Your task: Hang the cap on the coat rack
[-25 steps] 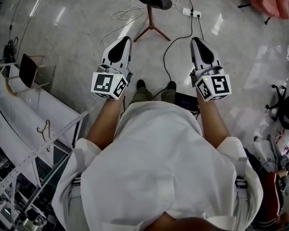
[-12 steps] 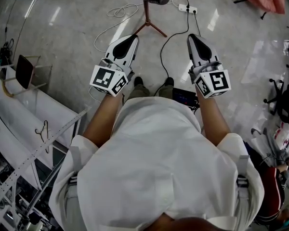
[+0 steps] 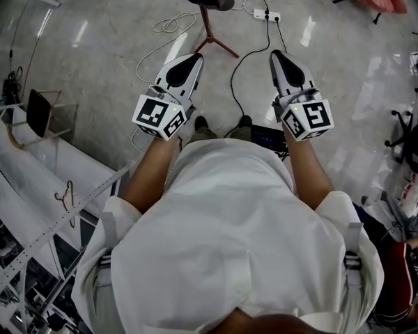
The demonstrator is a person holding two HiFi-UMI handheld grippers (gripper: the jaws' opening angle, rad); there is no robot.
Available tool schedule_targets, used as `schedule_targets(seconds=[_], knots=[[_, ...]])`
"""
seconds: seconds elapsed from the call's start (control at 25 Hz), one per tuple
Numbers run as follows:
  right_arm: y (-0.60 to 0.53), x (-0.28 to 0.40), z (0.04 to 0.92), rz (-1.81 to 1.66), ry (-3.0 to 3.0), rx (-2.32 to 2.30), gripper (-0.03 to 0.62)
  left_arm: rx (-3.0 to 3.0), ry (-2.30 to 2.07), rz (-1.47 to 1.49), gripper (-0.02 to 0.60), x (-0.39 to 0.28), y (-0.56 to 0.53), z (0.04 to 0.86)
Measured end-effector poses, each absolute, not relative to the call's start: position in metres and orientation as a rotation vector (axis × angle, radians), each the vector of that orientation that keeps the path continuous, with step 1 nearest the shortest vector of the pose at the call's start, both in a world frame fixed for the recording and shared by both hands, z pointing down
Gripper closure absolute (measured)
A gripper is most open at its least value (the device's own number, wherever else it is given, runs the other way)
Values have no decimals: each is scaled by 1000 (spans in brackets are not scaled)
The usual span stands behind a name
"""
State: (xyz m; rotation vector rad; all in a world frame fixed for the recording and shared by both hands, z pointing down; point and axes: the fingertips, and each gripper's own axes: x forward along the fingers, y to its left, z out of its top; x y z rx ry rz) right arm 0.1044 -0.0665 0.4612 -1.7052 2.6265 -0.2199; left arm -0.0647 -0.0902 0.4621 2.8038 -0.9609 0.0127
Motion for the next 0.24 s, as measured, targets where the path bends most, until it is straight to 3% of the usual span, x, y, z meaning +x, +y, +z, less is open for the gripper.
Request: schedule_targets(seconds=[0.24], knots=[[-54, 131, 452, -218, 2599, -1709, 568, 2810, -948, 31, 560, -42, -81, 455]])
